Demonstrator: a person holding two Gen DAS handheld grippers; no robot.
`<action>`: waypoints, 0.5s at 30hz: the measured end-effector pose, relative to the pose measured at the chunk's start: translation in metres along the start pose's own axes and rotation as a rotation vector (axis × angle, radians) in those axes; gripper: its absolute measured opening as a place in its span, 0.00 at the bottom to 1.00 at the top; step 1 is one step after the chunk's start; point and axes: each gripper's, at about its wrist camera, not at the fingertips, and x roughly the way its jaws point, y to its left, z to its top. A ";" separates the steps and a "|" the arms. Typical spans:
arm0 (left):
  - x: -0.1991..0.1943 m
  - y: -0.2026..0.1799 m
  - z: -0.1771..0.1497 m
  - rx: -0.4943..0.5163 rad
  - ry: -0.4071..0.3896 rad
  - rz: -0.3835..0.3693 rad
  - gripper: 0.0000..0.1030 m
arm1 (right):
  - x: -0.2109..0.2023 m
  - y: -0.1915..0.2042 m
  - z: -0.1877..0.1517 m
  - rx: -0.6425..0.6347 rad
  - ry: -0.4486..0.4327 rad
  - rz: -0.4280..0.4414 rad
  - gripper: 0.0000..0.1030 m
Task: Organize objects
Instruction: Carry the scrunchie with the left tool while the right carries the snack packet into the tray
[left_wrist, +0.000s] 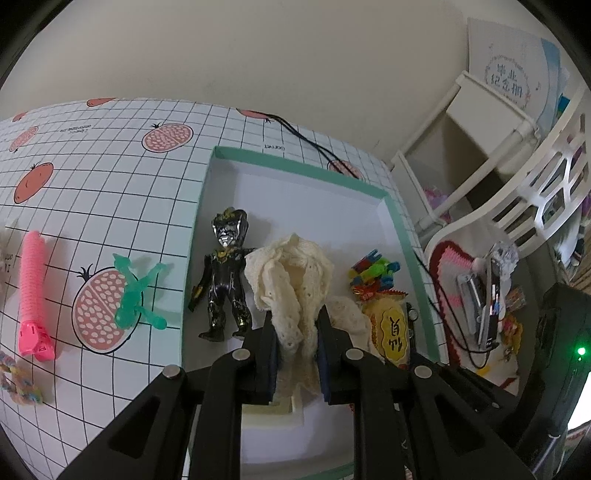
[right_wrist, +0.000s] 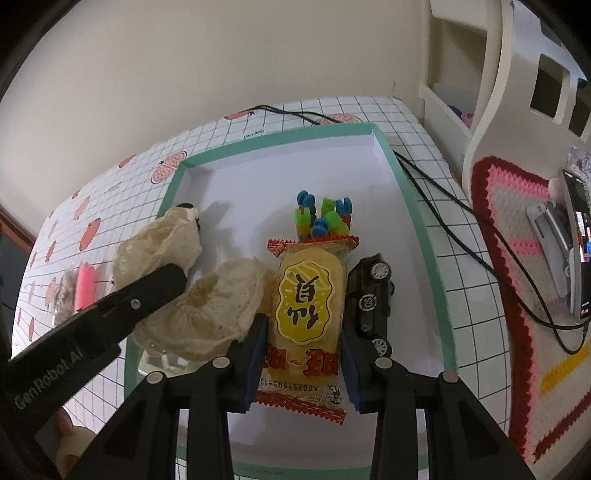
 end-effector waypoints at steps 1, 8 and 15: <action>0.001 0.000 0.000 0.001 0.004 0.001 0.17 | 0.001 0.000 0.000 -0.002 0.002 -0.001 0.38; 0.005 0.000 -0.002 0.013 0.026 0.001 0.18 | 0.007 0.000 -0.003 -0.007 0.019 -0.007 0.38; 0.009 -0.001 -0.004 0.028 0.028 0.006 0.18 | 0.012 -0.004 -0.006 -0.006 0.037 -0.013 0.38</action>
